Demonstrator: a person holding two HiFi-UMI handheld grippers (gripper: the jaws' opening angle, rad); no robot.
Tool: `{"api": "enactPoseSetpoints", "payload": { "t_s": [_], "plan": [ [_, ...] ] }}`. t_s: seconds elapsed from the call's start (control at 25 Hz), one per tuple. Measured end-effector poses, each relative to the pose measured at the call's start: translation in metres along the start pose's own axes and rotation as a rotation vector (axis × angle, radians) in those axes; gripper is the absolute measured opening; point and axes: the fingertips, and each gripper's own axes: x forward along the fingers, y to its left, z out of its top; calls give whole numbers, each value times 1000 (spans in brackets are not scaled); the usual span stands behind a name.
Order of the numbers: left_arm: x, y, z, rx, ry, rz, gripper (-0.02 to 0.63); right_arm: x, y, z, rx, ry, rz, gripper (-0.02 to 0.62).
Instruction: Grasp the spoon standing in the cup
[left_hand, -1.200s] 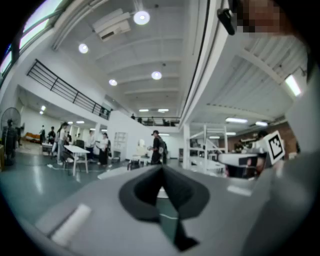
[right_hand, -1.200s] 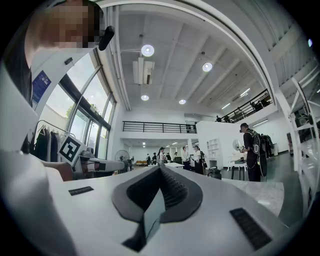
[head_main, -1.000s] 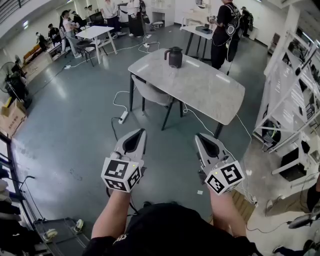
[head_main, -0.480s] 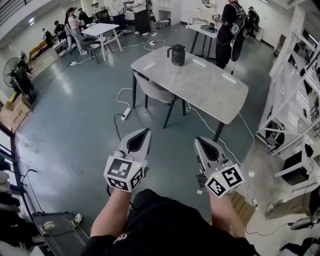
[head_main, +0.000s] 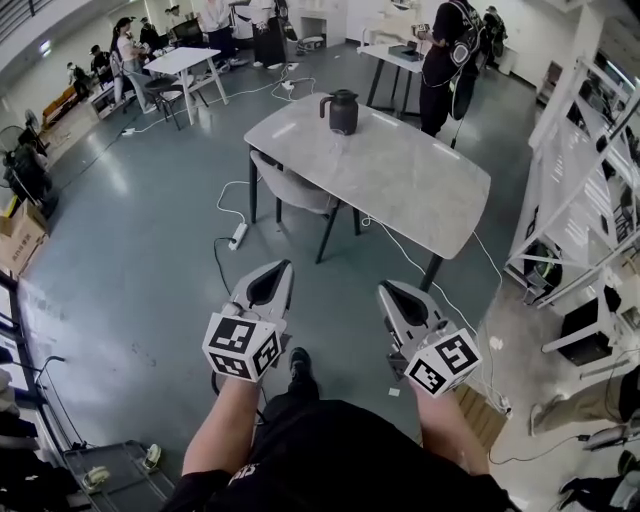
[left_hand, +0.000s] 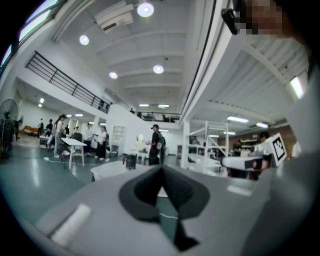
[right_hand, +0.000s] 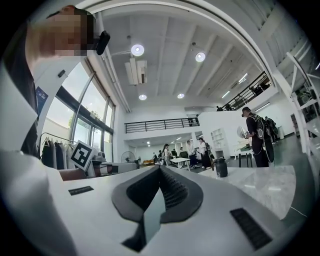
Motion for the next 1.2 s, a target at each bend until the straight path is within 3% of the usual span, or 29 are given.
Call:
{"api": "enactPoseSetpoints", "payload": {
  "t_s": [0.2, 0.72, 1.2],
  "plan": [
    [55, 43, 6, -9, 0, -31, 8, 55, -42, 4, 35, -6, -30, -5],
    [135, 173, 22, -52, -9, -53, 8, 201, -74, -16, 36, 95, -19, -3],
    [185, 230, 15, -45, 30, -40, 8, 271, -120, -41, 132, 116, 0, -5]
  ]
}}
